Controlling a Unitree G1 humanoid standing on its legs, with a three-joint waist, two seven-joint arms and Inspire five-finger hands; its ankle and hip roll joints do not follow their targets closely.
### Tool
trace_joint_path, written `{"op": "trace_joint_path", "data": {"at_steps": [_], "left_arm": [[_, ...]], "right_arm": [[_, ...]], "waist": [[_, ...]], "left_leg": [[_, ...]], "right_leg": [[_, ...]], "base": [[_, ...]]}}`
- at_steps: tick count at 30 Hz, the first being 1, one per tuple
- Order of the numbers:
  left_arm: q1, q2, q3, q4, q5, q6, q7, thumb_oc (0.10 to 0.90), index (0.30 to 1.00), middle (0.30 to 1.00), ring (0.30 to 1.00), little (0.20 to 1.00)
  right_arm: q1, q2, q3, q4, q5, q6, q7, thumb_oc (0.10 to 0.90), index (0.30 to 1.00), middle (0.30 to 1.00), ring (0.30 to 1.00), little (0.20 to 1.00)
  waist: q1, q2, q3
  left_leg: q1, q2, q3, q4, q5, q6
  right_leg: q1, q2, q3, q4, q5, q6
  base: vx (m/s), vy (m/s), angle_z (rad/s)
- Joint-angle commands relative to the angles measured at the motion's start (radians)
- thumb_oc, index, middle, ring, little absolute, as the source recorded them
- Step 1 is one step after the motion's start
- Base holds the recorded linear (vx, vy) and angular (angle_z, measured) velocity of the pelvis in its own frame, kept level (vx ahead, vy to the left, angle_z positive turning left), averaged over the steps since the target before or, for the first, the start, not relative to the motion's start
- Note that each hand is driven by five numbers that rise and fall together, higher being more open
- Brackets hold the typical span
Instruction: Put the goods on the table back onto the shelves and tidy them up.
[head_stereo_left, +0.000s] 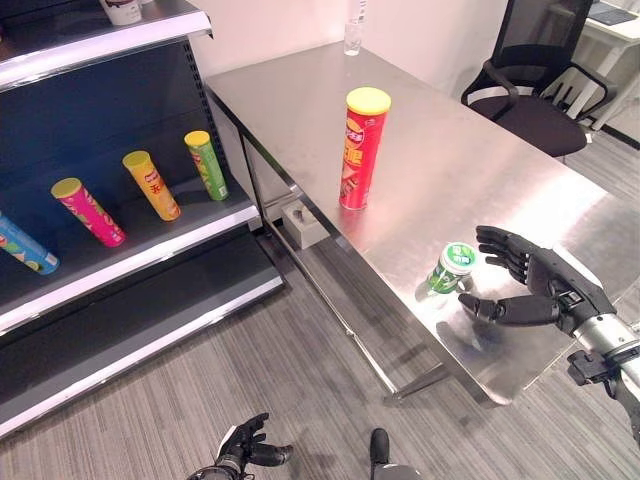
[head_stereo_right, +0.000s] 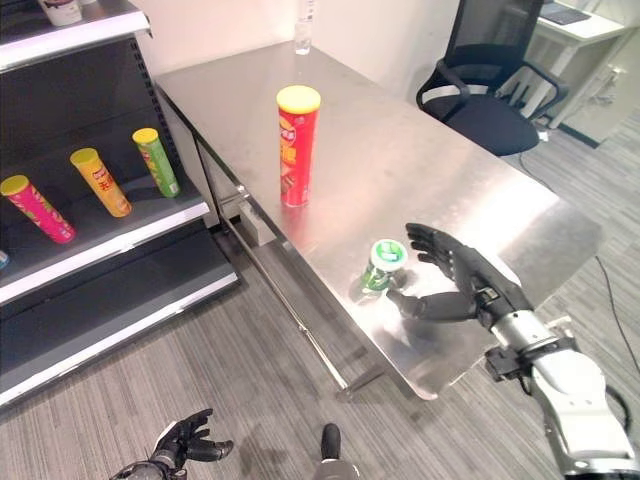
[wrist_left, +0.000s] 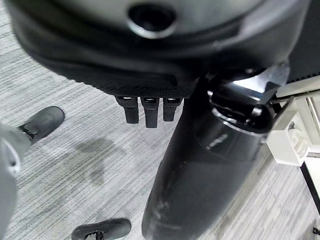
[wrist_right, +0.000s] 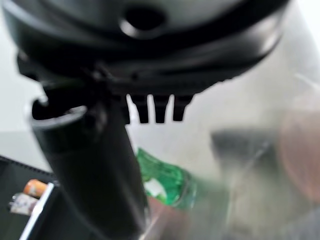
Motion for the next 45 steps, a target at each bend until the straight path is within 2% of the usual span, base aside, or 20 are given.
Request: {"op": "trace_joint_path", "data": {"at_steps": [1,6,11,19,20,21,22,45], "left_arm": [[-0.042,0.050,0.012,-0.004,0.022,-0.038,0.001,0.800,0.900,0.900,0.900,0.900],[-0.033,0.050,0.007,-0.010,0.018,-0.035,0.001,0.800,0.900,0.900,0.900,0.900],[-0.027,0.051,0.009,-0.011,0.017,-0.034,-0.005,0.800,0.900,0.900,0.900,0.900],[-0.020,0.050,0.008,-0.014,0.014,-0.033,-0.006,0.800,0.900,0.900,0.900,0.900],[-0.021,0.051,0.007,-0.013,0.015,-0.033,-0.004,0.800,0.900,0.900,0.900,0.900],[-0.021,0.052,0.006,-0.014,0.015,-0.032,-0.004,0.800,0.900,0.900,0.900,0.900],[-0.020,0.052,0.007,-0.015,0.013,-0.032,-0.003,0.800,0.900,0.900,0.900,0.900],[-0.007,0.055,0.017,-0.016,0.015,-0.030,-0.003,0.800,0.900,0.900,0.900,0.900]], "right_arm": [[-0.136,0.012,-0.060,-0.034,-0.002,-0.091,-0.073,0.800,0.900,0.900,0.900,0.900],[-0.174,0.041,-0.033,0.011,-0.005,-0.092,-0.093,0.800,0.900,0.900,0.900,0.900],[-0.184,0.054,-0.018,0.017,0.030,-0.089,-0.069,0.800,0.900,0.900,0.900,0.900],[-0.197,0.057,0.001,0.052,0.002,-0.086,-0.082,0.800,0.900,0.900,0.900,0.900],[-0.202,0.056,0.010,0.062,-0.010,-0.084,-0.085,0.712,0.768,0.768,0.768,0.768],[-0.202,0.054,0.012,0.068,-0.013,-0.081,-0.086,0.574,0.561,0.561,0.561,0.561],[-0.202,0.053,0.014,0.070,-0.017,-0.079,-0.086,0.400,0.300,0.300,0.300,0.300],[-0.203,0.081,0.006,0.054,-0.029,-0.086,-0.097,0.400,0.300,0.300,0.300,0.300]], "waist": [[-0.001,-0.059,-0.008],[0.014,-0.056,-0.008],[0.029,-0.056,-0.007],[0.041,-0.060,-0.007],[0.044,-0.061,-0.006],[0.044,-0.061,-0.006],[0.045,-0.063,-0.005],[0.061,-0.071,-0.013]], "left_leg": [[-0.006,0.018,0.020,0.019,0.024,-0.035],[-0.004,0.015,0.012,0.018,0.022,-0.034],[-0.002,0.014,0.000,0.017,0.022,-0.034],[-0.003,0.013,-0.008,0.016,0.021,-0.033],[-0.004,0.013,-0.010,0.015,0.021,-0.033],[-0.003,0.012,-0.011,0.015,0.020,-0.033],[-0.003,0.012,-0.014,0.015,0.020,-0.033],[0.006,0.024,-0.026,0.017,0.024,-0.036]], "right_leg": [[0.105,-0.011,-0.051,0.063,-0.177,0.045],[0.115,-0.010,-0.060,0.059,-0.179,0.043],[0.125,-0.008,-0.075,0.058,-0.182,0.042],[0.133,-0.009,-0.085,0.059,-0.184,0.042],[0.133,-0.009,-0.085,0.057,-0.184,0.042],[0.133,-0.009,-0.087,0.058,-0.185,0.041],[0.134,-0.009,-0.088,0.058,-0.184,0.041],[0.151,0.003,-0.104,0.056,-0.191,0.033]], "base": [[0.04,-0.031,0.09],[0.03,-0.017,0.13],[0.03,-0.015,0.05],[0.02,-0.004,0.05],[0.02,-0.007,0.06],[0.02,-0.012,0.07],[0.01,-0.010,0.08],[0.00,-0.006,0.03]]}}
